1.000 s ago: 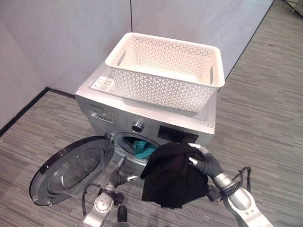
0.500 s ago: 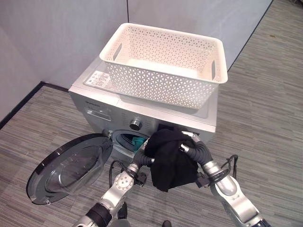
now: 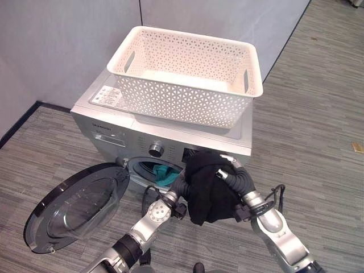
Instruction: Grab the laundry basket,head to the washer,open it,put in the laundry and shut it.
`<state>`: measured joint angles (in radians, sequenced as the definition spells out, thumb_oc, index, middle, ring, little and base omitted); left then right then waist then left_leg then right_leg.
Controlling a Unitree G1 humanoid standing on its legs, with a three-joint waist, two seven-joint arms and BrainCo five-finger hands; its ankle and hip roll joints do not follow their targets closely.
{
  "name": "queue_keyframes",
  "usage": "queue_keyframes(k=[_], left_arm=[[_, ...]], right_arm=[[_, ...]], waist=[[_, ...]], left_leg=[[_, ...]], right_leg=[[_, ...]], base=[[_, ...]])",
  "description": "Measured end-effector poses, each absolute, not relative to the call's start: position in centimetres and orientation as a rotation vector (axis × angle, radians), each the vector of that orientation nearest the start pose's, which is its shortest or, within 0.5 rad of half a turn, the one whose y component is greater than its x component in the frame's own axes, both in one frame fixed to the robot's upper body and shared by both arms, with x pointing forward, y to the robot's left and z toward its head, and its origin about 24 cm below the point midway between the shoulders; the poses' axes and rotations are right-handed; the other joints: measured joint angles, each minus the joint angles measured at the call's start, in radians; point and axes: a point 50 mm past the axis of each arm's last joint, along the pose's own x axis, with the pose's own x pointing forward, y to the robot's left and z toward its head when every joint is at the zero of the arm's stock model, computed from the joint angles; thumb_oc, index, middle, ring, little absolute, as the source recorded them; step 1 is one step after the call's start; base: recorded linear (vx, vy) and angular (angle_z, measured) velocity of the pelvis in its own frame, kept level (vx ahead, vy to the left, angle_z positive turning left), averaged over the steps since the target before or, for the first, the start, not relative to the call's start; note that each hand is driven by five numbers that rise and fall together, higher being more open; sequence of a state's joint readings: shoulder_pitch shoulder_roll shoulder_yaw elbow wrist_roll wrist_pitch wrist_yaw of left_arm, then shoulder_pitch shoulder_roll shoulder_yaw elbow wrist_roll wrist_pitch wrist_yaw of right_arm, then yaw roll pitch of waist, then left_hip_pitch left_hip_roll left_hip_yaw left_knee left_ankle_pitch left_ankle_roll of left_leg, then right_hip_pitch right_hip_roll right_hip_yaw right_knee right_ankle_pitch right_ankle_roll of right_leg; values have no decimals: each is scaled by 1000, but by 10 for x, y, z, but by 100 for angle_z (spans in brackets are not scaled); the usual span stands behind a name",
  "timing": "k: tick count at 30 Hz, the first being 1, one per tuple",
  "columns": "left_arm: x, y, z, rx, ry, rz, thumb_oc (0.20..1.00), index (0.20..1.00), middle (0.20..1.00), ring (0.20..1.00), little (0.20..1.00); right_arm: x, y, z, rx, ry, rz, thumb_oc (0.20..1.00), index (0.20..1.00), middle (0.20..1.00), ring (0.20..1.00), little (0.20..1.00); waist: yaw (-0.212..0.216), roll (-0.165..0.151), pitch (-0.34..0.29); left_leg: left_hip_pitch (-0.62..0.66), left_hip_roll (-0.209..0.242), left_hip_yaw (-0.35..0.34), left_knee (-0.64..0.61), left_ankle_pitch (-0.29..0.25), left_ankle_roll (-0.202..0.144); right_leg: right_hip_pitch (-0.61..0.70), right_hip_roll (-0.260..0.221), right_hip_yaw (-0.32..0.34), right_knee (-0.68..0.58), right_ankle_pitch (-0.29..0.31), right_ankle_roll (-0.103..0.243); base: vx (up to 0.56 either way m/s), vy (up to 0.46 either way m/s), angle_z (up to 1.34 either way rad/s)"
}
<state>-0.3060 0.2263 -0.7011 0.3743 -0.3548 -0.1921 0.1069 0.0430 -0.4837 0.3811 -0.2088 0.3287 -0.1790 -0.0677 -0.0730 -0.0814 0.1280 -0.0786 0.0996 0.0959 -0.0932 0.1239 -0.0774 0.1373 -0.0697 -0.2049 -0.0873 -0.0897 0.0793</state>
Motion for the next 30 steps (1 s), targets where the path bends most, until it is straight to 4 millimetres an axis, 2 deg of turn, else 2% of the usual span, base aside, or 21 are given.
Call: queue_keyframes(k=[9,10,11,13,14,19,24,30], left_arm=[[264,35,19,115,55,-611,1000,1000,1000,1000,1000],[264,34,18,117,57,-614,862,862,862,862,862],[263,33,18,120,59,-621,583,583,583,583,583],[262,33,16,124,65,-627,464,464,464,464,464],[260,32,15,126,72,-633,200,200,200,200,200],[258,33,9,131,102,-630,200,200,200,200,200],[257,37,0,145,144,-614,200,200,200,200,200],[256,44,-10,158,188,-561,200,200,200,200,200]], right_arm=[[227,-138,71,42,-116,359,200,200,200,200,200],[228,-136,70,54,-110,365,200,200,200,200,200],[229,-131,67,71,-93,383,200,200,200,200,200],[231,-128,64,82,-82,389,200,200,200,200,200],[232,-123,62,96,-71,402,200,200,200,200,200],[240,-103,55,142,-29,457,200,200,200,200,200],[242,-96,47,177,13,457,200,200,200,200,200],[250,-85,38,225,84,458,200,200,200,200,200]], waist=[[1,2,-1],[0,3,-1],[1,5,-3],[1,8,-5],[10,15,-7],[16,30,-12],[36,40,-8],[40,50,-5]], left_leg=[[1,-1,0,0,0,0],[1,-1,1,0,0,0],[0,-1,1,0,0,0],[1,-1,0,0,0,0],[-2,-3,-1,0,0,0],[-10,-1,-3,0,1,0],[-15,-6,-7,0,3,3],[-31,-5,-12,0,7,9]], right_leg=[[1,-1,0,0,0,0],[1,0,1,0,0,0],[2,0,1,0,0,0],[1,0,1,0,0,0],[2,0,-1,0,0,0],[-4,1,-4,0,0,0],[-3,1,-22,0,-1,1],[-17,1,-27,0,-1,1]], base=[[0,0,0],[0,0,0],[0,0,0],[0,0,0],[-34,-14,1],[0,0,0],[-9,-3,5],[-19,-10,3]])
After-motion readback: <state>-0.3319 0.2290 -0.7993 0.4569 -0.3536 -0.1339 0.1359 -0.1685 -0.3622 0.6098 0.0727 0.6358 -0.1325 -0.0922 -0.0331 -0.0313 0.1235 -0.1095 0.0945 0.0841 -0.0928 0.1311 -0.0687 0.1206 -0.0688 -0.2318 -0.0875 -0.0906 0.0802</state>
